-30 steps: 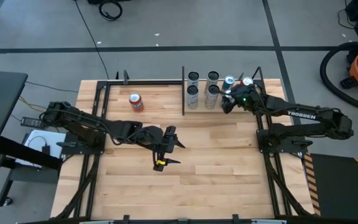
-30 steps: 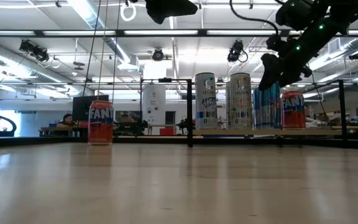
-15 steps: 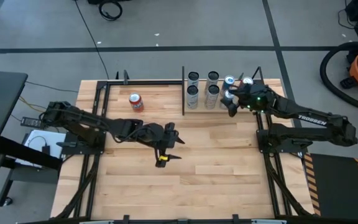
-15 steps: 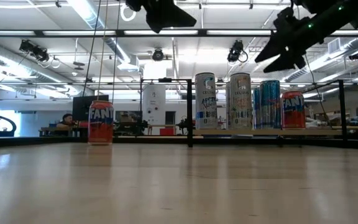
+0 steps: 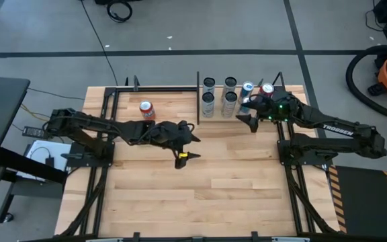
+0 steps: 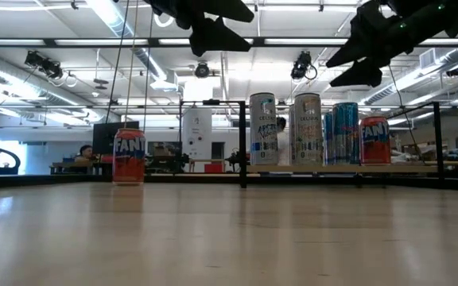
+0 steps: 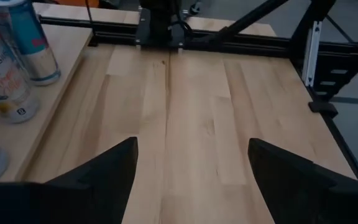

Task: Place canned beverage on shelf
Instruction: Put the red soda can on the shelf aligned with the other orange soda can

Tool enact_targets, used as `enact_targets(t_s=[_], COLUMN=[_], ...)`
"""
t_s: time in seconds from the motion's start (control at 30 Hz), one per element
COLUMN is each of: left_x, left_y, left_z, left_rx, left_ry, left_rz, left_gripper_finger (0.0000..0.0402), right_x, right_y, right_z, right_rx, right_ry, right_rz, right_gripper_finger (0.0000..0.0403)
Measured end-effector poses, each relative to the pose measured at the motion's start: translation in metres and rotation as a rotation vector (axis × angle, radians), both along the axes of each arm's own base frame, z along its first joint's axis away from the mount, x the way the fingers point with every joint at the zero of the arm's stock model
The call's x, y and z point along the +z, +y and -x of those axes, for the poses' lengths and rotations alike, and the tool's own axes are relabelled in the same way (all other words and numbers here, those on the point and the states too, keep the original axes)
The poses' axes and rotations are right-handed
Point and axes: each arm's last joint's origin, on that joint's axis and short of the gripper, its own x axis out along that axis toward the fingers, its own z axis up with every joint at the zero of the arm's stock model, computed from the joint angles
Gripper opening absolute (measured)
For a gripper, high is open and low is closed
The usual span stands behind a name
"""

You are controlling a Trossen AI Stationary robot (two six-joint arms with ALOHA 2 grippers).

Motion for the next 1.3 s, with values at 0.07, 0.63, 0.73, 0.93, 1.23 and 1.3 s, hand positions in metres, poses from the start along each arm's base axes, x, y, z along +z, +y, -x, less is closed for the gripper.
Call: enact_targets(t_s=[0.07, 0.63, 0.73, 0.93, 1.23, 1.3], left_x=[0.0, -0.002, -0.004, -0.004, -0.022, -0.024], left_y=[0.002, 0.012, 0.018, 0.03, 0.055, 0.059], left_z=[0.0, -0.005, -0.005, -0.001, 0.026, 0.036], left_rx=[0.005, 0.065, 0.091, 0.097, 0.186, 0.203], left_ry=[0.0, -0.021, -0.011, 0.033, 0.358, 0.434], left_rz=[0.0, -0.015, -0.02, -0.077, -0.051, -0.043], left_gripper_finger=[0.0307, 0.0307, 0.0307, 0.0307, 0.0307, 0.0307], right_x=[0.0, 0.0, 0.0, -0.006, -0.017, -0.017], right_y=[0.001, 0.007, 0.009, 0.013, 0.016, 0.017], right_z=[0.0, -0.003, -0.004, -0.011, -0.024, -0.029], right_rx=[0.031, 0.106, 0.125, 0.164, 0.212, 0.222], right_ry=[-0.006, -0.014, -0.008, 0.02, 0.072, 0.061], right_rz=[-0.013, -0.034, -0.026, -0.035, -0.04, -0.035], right_gripper_finger=[0.0346, 0.0346, 0.0346, 0.0346, 0.0346, 0.0346])
